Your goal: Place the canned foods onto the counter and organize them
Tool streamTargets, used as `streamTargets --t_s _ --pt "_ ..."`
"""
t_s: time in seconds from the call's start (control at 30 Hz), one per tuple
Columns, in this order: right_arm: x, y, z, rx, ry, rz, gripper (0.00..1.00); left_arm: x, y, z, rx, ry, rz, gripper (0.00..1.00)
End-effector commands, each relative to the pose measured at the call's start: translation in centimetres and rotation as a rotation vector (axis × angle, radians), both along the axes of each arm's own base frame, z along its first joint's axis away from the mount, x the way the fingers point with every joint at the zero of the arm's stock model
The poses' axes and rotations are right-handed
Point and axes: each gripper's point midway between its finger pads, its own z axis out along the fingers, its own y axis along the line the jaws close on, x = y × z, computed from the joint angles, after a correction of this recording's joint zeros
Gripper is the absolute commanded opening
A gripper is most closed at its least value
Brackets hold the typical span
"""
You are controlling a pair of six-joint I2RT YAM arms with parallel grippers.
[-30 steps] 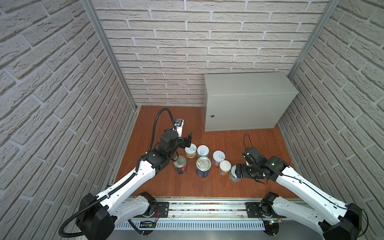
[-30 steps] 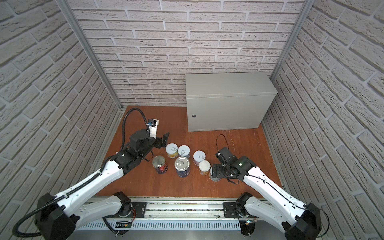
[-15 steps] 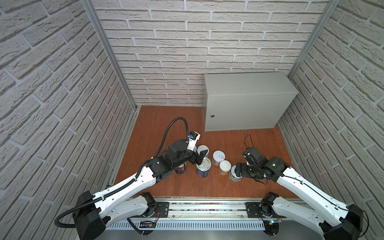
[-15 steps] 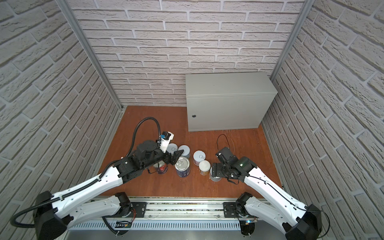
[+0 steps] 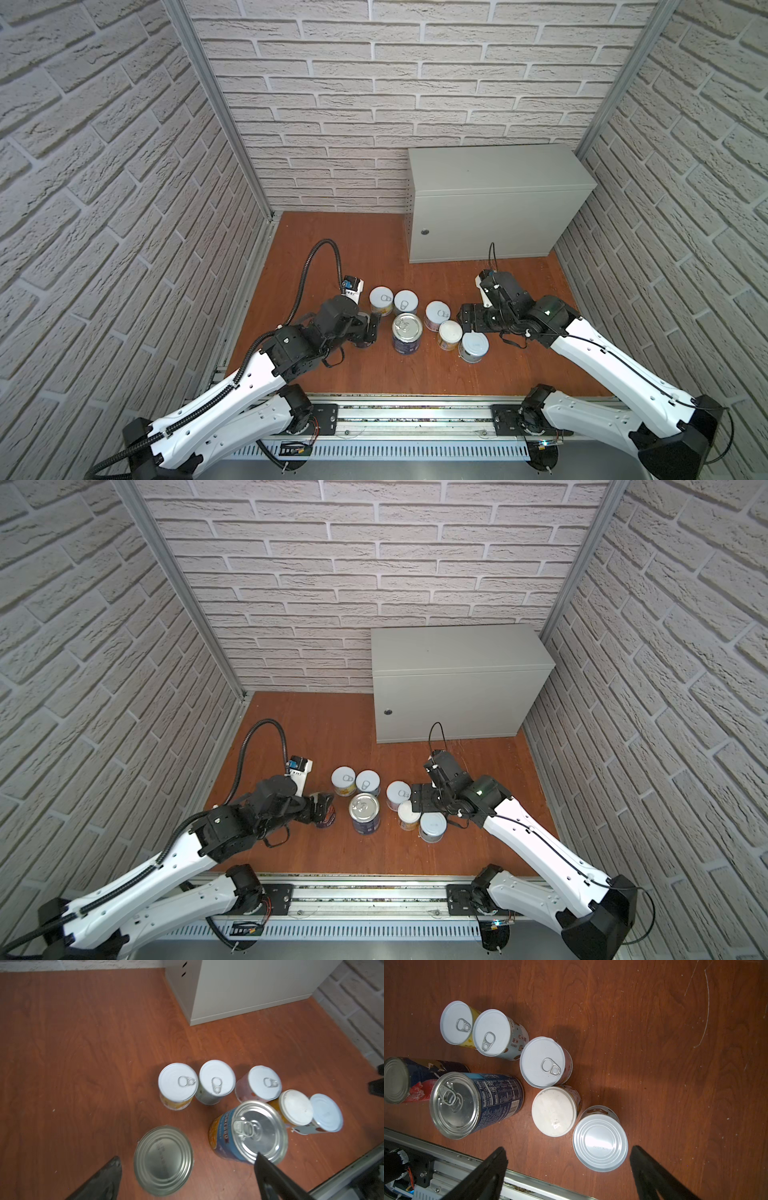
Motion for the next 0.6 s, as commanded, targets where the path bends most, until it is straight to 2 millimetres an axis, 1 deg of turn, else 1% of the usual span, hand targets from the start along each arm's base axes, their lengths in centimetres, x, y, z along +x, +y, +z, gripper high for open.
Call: streamTargets --t_s 0.0,0.17,0.3,0.47,0.57 --pt "1.3 0.8 1.4 -0.004 -0.067 0.047 0.94 -0.8 2.8 -1.1 0.084 0.091 0.111 0.98" --pt "1.7 1.3 1.7 -0.008 -0.079 0.084 0.94 -0.9 2.4 -2.7 0.147 0.178 0.097 0.99" --pt "1.7 1.5 1.7 -0.007 -0.093 0.107 0.94 -0.4 1.8 -4.3 0.127 0.270 0.082 0.98" --pt "1.6 1.4 1.9 -0.002 -0.123 0.116 0.94 0.6 1.6 -5.1 0.114 0.295 0.085 0.98" --pt "1.5 0.9 1.6 -0.022 -0.126 0.110 0.94 1.0 0.7 -5.2 0.090 0.306 0.062 0.98"
